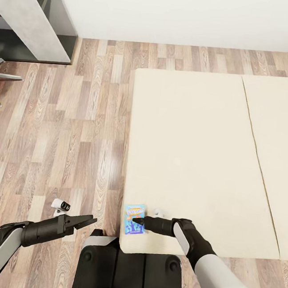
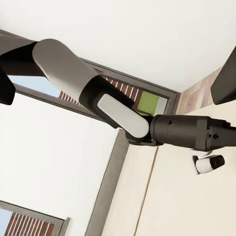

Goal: Put all the toys in the child's room - the three board games (two on the bed and one on the table), the two jigsaw puzzles on the table, and the tennis ball on the table - inside the toy box on the table in the child's room.

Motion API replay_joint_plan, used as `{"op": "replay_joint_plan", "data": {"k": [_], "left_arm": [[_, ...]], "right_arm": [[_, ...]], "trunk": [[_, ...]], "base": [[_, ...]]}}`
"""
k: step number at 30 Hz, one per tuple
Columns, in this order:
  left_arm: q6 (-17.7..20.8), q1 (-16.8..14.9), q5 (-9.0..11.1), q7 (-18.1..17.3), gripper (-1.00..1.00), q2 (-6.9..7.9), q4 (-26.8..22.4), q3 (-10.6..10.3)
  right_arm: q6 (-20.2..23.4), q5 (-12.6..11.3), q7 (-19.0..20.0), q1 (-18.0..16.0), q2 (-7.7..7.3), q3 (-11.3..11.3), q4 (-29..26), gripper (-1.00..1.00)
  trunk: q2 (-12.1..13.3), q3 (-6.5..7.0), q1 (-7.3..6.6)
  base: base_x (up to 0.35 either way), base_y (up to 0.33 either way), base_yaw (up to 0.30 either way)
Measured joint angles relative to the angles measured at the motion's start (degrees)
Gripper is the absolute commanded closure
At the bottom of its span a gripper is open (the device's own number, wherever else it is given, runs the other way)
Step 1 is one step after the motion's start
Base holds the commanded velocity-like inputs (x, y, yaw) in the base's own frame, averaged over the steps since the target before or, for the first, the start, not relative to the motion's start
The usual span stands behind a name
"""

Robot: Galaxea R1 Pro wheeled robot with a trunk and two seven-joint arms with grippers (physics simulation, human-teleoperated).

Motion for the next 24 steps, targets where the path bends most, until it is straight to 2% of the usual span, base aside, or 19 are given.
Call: {"op": "replay_joint_plan", "data": {"k": [24], "left_arm": [[0.0,0.0,0.0,0.0,-1.00,0.00,0.0,0.0]], "right_arm": [[-0.6,0.1,0.0,-0.1,0.52,0.1,0.1,-1.00]], "trunk": [[0.0,0.00,0.00]], "base": [[0.000,0.000,0.000]]}}
